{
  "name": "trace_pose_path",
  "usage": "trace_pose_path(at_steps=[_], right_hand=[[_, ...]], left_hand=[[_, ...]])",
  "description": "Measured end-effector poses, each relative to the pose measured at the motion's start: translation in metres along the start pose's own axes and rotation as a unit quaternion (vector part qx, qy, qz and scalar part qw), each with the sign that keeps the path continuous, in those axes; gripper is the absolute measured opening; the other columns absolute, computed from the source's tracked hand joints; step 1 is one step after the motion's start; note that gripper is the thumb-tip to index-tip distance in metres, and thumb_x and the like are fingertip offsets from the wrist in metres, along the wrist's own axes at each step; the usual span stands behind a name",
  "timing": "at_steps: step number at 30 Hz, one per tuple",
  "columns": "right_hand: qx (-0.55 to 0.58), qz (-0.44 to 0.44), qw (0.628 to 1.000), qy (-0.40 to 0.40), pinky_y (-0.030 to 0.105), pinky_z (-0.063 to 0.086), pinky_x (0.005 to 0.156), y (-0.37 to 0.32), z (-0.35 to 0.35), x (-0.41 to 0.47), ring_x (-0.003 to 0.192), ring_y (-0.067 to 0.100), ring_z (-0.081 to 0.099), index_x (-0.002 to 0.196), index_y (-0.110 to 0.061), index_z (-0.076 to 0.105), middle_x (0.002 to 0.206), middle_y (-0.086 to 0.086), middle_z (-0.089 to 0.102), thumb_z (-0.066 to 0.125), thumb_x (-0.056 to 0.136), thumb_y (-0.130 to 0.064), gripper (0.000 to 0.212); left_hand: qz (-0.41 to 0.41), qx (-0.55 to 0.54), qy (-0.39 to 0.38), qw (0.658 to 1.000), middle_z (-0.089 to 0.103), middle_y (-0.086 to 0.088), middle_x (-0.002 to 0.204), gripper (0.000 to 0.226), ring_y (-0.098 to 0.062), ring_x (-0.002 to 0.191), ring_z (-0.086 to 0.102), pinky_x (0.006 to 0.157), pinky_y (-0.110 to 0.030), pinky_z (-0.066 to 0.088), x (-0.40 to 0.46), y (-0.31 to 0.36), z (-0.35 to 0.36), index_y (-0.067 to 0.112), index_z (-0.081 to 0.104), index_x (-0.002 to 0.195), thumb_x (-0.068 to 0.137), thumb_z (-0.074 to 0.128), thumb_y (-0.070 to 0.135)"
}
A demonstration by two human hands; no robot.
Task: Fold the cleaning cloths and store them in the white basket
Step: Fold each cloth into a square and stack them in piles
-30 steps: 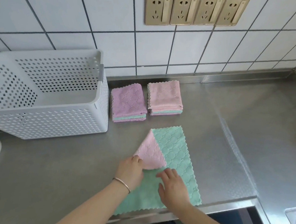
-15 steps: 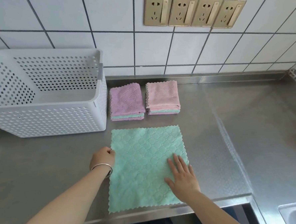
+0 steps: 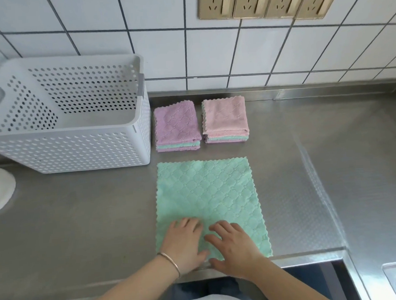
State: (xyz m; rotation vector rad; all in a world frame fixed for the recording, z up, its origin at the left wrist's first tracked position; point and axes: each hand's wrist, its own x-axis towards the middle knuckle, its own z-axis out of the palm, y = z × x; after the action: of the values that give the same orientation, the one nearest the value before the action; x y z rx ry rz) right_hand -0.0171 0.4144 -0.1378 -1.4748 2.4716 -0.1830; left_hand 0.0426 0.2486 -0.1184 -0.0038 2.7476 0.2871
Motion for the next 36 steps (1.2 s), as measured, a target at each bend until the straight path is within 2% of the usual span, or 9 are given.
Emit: trace_pose_path(at_steps=[2, 4, 10, 14, 17, 20, 24, 29, 36], right_hand=[[0.002, 0.002, 1.000, 0.005, 0.025, 0.053, 0.071, -0.001, 0.005, -0.002, 0.093, 0.015, 0.062, 0.095, -0.029, 0.061, 0.100, -0.007, 0.064, 0.058, 0.057, -0.056, 0.047], [0.004, -0.002, 1.000, 0.018, 0.026, 0.055, 0.072, 0.000, 0.010, -0.004, 0.091, 0.018, 0.064, 0.091, -0.024, 0.064, 0.098, -0.003, 0.066, 0.060, 0.058, -0.043, 0.038], [-0.015, -0.029, 0.998, 0.062, 0.022, 0.055, 0.077, 0.015, 0.010, -0.009, 0.094, 0.017, 0.067, 0.099, -0.018, 0.052, 0.098, 0.000, 0.069, 0.043, 0.070, -0.017, 0.031], [0.042, 0.076, 0.995, 0.052, 0.020, 0.056, 0.064, 0.044, -0.002, -0.017, 0.093, 0.016, 0.070, 0.092, -0.017, 0.072, 0.103, 0.000, 0.072, 0.078, 0.037, 0.002, 0.058], [0.050, 0.116, 0.991, 0.048, 0.019, 0.057, 0.060, 0.066, -0.009, -0.027, 0.092, 0.011, 0.070, 0.089, -0.024, 0.076, 0.105, -0.008, 0.072, 0.085, 0.033, 0.004, 0.064], [0.073, 0.136, 0.987, 0.055, 0.017, 0.056, 0.067, 0.081, -0.019, -0.035, 0.087, 0.006, 0.070, 0.080, -0.032, 0.076, 0.096, -0.014, 0.073, 0.087, 0.033, 0.001, 0.058], [0.104, 0.206, 0.971, -0.065, 0.026, 0.052, 0.083, 0.086, -0.042, -0.042, 0.097, 0.013, 0.066, 0.096, -0.026, 0.074, 0.103, -0.008, 0.071, 0.065, 0.077, -0.006, 0.029], [0.237, 0.279, 0.900, -0.235, 0.016, 0.034, 0.053, 0.095, -0.076, -0.035, 0.055, 0.006, 0.048, 0.059, -0.030, 0.052, 0.063, -0.010, 0.055, 0.055, 0.090, -0.020, 0.033], [0.400, 0.416, 0.816, -0.032, 0.034, 0.048, 0.077, 0.110, -0.069, 0.005, 0.078, 0.020, 0.060, 0.095, -0.014, 0.067, 0.081, 0.001, 0.066, 0.056, 0.090, -0.013, 0.011]], left_hand=[[-0.012, 0.032, -0.041, 0.999, 0.048, -0.003, 0.136, 0.088, -0.023, 0.123, 0.047, 0.093, -0.043, 0.046, -0.011, 0.002, 0.006, 0.015, 0.053, 0.126, 0.060, 0.026, 0.066], [-0.005, 0.042, -0.053, 0.998, 0.063, -0.002, 0.120, 0.078, -0.019, 0.105, 0.061, 0.071, -0.037, 0.057, -0.019, -0.002, 0.013, 0.017, 0.066, 0.109, 0.050, 0.049, 0.065], [0.031, 0.031, 0.014, 0.999, 0.069, 0.000, 0.111, 0.077, -0.016, 0.094, 0.068, 0.061, -0.029, 0.059, -0.016, -0.011, 0.025, 0.017, 0.071, 0.101, 0.026, 0.085, 0.021], [0.060, -0.021, 0.090, 0.994, 0.072, 0.008, 0.102, 0.050, -0.007, 0.087, 0.070, 0.058, -0.015, 0.055, -0.017, -0.030, 0.017, 0.025, 0.073, 0.090, 0.043, 0.082, 0.014], [0.018, -0.132, 0.080, 0.988, 0.069, 0.014, 0.104, 0.052, -0.003, 0.089, 0.068, 0.072, -0.010, 0.050, -0.022, -0.049, 0.013, 0.027, 0.072, 0.090, 0.045, 0.078, 0.001], [-0.021, -0.192, 0.050, 0.980, 0.055, 0.017, 0.123, 0.040, -0.002, 0.114, 0.052, 0.095, -0.008, 0.031, -0.022, -0.067, 0.006, 0.022, 0.064, 0.112, 0.078, 0.057, 0.000], [-0.038, -0.200, -0.069, 0.977, 0.058, 0.009, 0.105, 0.030, -0.015, 0.102, 0.055, 0.081, -0.018, 0.037, -0.020, -0.072, -0.007, 0.021, 0.061, 0.115, 0.090, 0.047, 0.011], [-0.061, -0.182, -0.172, 0.966, 0.037, 0.005, 0.062, 0.029, -0.005, 0.055, 0.031, 0.051, -0.018, 0.023, -0.009, -0.080, -0.028, 0.019, 0.043, 0.064, 0.090, 0.052, 0.029], [-0.257, -0.461, 0.043, 0.848, 0.065, -0.002, 0.069, 0.012, -0.015, 0.064, 0.052, 0.061, -0.027, 0.042, 0.027, -0.090, -0.042, 0.020, 0.062, 0.066, 0.073, 0.056, 0.027]])
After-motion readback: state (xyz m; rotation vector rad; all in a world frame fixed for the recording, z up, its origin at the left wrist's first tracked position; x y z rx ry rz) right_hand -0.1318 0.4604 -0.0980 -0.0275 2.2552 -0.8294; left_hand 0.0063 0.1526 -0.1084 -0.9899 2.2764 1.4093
